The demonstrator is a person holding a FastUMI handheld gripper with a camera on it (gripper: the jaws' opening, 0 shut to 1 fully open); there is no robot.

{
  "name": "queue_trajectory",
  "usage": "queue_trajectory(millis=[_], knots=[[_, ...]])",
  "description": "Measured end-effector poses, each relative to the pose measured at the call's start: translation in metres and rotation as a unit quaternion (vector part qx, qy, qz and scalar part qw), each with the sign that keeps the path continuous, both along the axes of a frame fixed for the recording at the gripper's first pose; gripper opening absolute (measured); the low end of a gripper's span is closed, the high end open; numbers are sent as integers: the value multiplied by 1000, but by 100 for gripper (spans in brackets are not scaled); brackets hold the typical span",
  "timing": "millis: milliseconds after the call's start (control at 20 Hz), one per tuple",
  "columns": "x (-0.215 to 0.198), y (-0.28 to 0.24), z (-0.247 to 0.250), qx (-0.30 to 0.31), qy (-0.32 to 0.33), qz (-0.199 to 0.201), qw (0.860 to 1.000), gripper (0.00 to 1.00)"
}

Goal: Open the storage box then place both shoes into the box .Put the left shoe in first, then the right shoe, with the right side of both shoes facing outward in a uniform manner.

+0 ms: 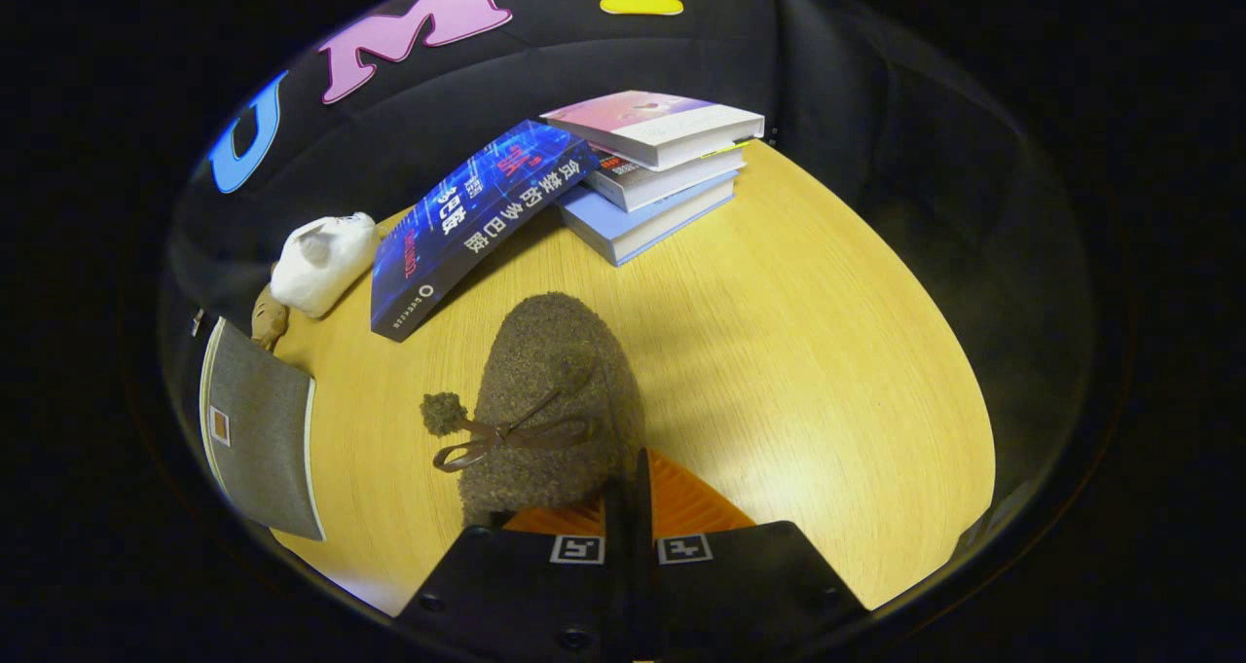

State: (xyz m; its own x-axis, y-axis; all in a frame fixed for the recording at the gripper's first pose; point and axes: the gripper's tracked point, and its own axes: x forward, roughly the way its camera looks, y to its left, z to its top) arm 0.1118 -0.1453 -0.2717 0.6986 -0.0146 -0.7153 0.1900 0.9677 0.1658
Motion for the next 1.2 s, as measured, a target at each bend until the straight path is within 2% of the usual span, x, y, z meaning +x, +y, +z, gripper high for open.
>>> queue_trajectory(millis=[250,450,650,850,1050,1200], knots=[[-12,26,53,49,-23,-34,998,5],[-33,57,104,55,-47,-38,997,5],[-38,112,150,42,-71,-4,997,5],[-41,188,193,50,-97,42,993,5],[-43,275,219,100,-102,83,986,5],[-39,327,221,90,-100,113,984,5]])
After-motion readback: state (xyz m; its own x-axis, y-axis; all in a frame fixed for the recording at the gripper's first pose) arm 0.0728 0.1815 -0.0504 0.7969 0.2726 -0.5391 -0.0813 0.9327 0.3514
